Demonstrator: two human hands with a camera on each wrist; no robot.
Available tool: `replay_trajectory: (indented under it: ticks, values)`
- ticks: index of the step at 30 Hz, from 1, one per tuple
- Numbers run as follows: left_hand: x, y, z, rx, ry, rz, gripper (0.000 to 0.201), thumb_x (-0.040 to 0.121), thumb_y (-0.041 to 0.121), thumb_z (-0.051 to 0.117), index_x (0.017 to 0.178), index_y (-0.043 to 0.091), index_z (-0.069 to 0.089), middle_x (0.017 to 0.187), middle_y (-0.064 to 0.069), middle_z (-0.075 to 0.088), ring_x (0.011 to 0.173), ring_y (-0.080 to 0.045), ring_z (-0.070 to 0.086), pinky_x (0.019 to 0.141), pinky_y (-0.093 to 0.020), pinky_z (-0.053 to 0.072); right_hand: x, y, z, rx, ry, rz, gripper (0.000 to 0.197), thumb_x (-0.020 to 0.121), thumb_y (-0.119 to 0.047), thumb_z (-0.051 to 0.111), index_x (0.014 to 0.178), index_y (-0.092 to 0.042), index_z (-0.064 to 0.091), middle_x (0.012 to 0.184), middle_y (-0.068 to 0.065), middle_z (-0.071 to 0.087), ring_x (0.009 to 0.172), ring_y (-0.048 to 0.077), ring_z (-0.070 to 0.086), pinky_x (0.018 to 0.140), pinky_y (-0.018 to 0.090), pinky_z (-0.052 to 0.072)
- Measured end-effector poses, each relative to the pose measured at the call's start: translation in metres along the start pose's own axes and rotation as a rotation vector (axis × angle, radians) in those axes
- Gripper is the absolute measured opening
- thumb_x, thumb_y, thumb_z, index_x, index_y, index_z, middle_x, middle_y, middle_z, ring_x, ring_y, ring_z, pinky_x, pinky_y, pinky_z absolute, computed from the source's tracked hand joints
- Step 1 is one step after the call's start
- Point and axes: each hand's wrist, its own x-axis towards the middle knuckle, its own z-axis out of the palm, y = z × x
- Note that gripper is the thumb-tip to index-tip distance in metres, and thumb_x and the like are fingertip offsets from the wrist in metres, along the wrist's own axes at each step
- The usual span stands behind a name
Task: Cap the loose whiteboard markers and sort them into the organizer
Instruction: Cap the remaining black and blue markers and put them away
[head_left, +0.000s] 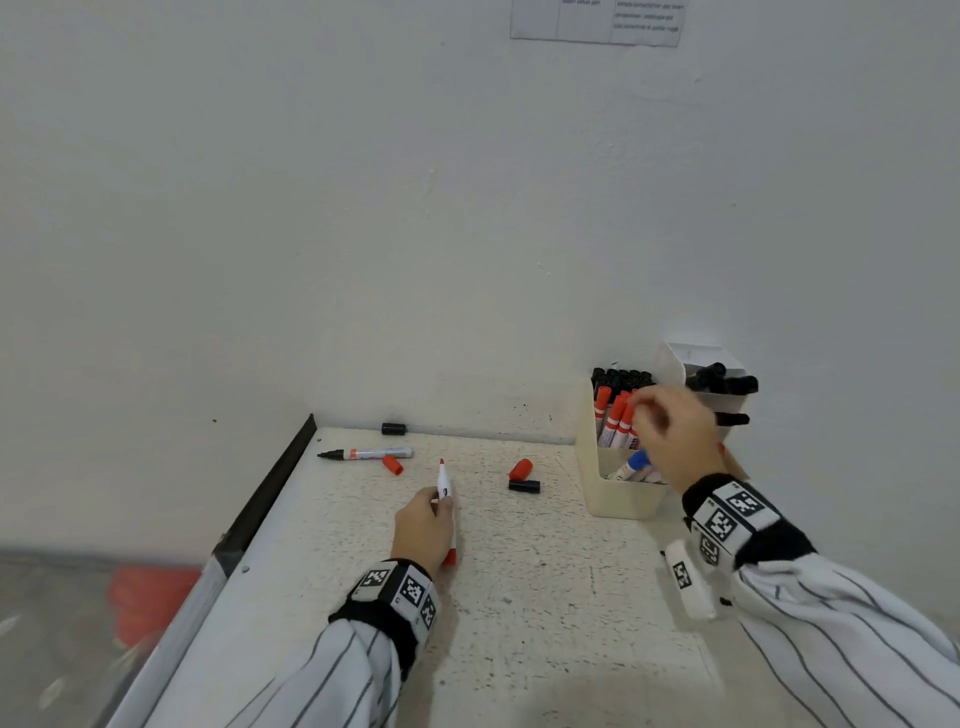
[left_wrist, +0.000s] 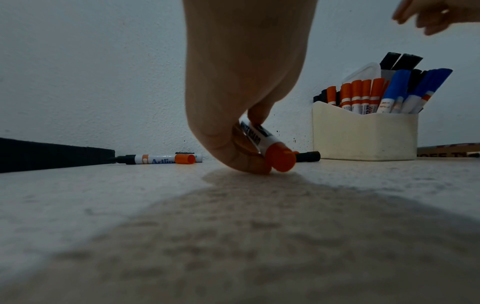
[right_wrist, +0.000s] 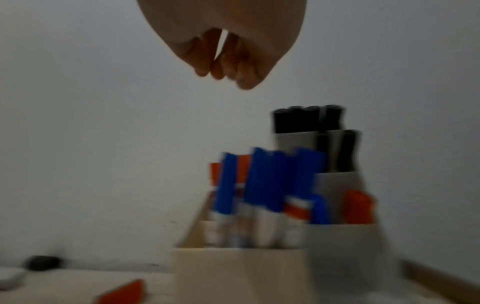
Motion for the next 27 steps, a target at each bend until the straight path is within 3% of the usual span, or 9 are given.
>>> replay_trajectory:
  ticks: [3,5,9,13,17,20,22,24,27]
  values:
    - [0.0,-0.001,0.0,-0.029,0.015,-0.002,0.036,0.099,0.023,0.04,0.13,0.006,0.048,0.122,-0.011,0.058,0.09,-0.013,0.05,0.077,-0.023,0.043,-0.004,-0.016,0.044,0.072,-0.457,0.129,0.019,0.092,-0.01,0.051,0.104,-0.014,0.064,0.091,-0.001,0.061,0.072,0.007,0.052,0.063,0.011,0.038]
    - [0.001,-0.002,0.001,-0.022,0.017,0.003,0.037,0.099,0.023,0.039,0.13,0.006,0.048,0.123,-0.01,0.057,0.09,-0.011,0.049,0.076,-0.021,0.041,-0.008,-0.014,0.077,0.049,-0.661,0.188,0.024,0.095,-0.021,0.047,0.115,-0.021,0.061,0.105,0.0,0.063,0.087,0.01,0.056,0.074,0.019,0.039]
    - [0.003,-0.003,0.003,-0.033,0.02,0.01,0.036,0.098,0.024,0.041,0.129,0.007,0.049,0.121,-0.01,0.058,0.089,-0.011,0.049,0.078,-0.021,0.042,-0.015,0.008,0.133,-0.179,-0.855,0.27,0.035,0.096,-0.038,0.038,0.129,-0.032,0.051,0.136,0.0,0.052,0.123,0.025,0.047,0.105,0.034,0.033]
    - [0.004,-0.005,0.002,-0.055,0.014,0.003,0.034,0.098,0.024,0.043,0.127,0.009,0.052,0.117,-0.008,0.06,0.094,-0.015,0.056,0.081,-0.024,0.046,-0.017,0.017,0.16,-0.439,-0.977,0.311,0.046,0.092,-0.056,0.023,0.134,-0.045,0.038,0.143,-0.002,0.041,0.128,0.032,0.037,0.106,0.046,0.028]
    - [0.003,-0.006,0.001,-0.069,0.011,-0.002,0.033,0.097,0.025,0.044,0.125,0.011,0.053,0.113,-0.006,0.061,0.092,-0.016,0.057,0.083,-0.027,0.049,-0.011,0.012,0.166,-0.501,-0.886,0.331,0.04,0.095,-0.047,0.029,0.129,-0.036,0.047,0.135,0.001,0.047,0.123,0.03,0.04,0.103,0.045,0.028]
    - [0.003,-0.007,0.001,-0.08,0.002,-0.002,0.034,0.097,0.026,0.044,0.126,0.011,0.052,0.113,-0.005,0.061,0.089,-0.014,0.056,0.083,-0.028,0.05,-0.005,0.011,0.161,-0.299,-0.673,0.363,0.019,0.092,-0.034,0.046,0.104,-0.027,0.059,0.12,0.003,0.058,0.108,0.026,0.052,0.097,0.042,0.038]
    - [0.002,-0.006,0.001,-0.092,-0.003,0.008,0.034,0.097,0.026,0.043,0.127,0.011,0.051,0.111,-0.004,0.06,0.086,-0.011,0.054,0.078,-0.024,0.049,-0.001,0.005,0.15,-0.114,-0.529,0.343,0.004,0.087,-0.019,0.057,0.087,-0.021,0.054,0.106,0.007,0.06,0.093,0.023,0.054,0.086,0.034,0.043]
    - [0.0,-0.005,0.0,-0.104,-0.006,0.031,0.034,0.098,0.025,0.041,0.127,0.011,0.051,0.1,0.001,0.057,0.078,-0.007,0.052,0.065,-0.016,0.044,0.0,-0.006,0.137,0.042,-0.409,0.297,0.016,0.084,-0.006,0.061,0.087,-0.016,0.049,0.097,0.003,0.057,0.083,0.017,0.051,0.073,0.024,0.039]
    - [-0.004,-0.002,0.0,-0.13,-0.044,0.047,0.033,0.098,0.022,0.039,0.128,0.011,0.049,0.091,0.008,0.052,0.07,-0.004,0.052,0.057,-0.014,0.041,-0.002,-0.025,0.113,0.247,-0.342,0.265,0.024,0.085,-0.007,0.062,0.1,-0.02,0.049,0.092,-0.003,0.053,0.07,0.008,0.049,0.061,0.015,0.035]
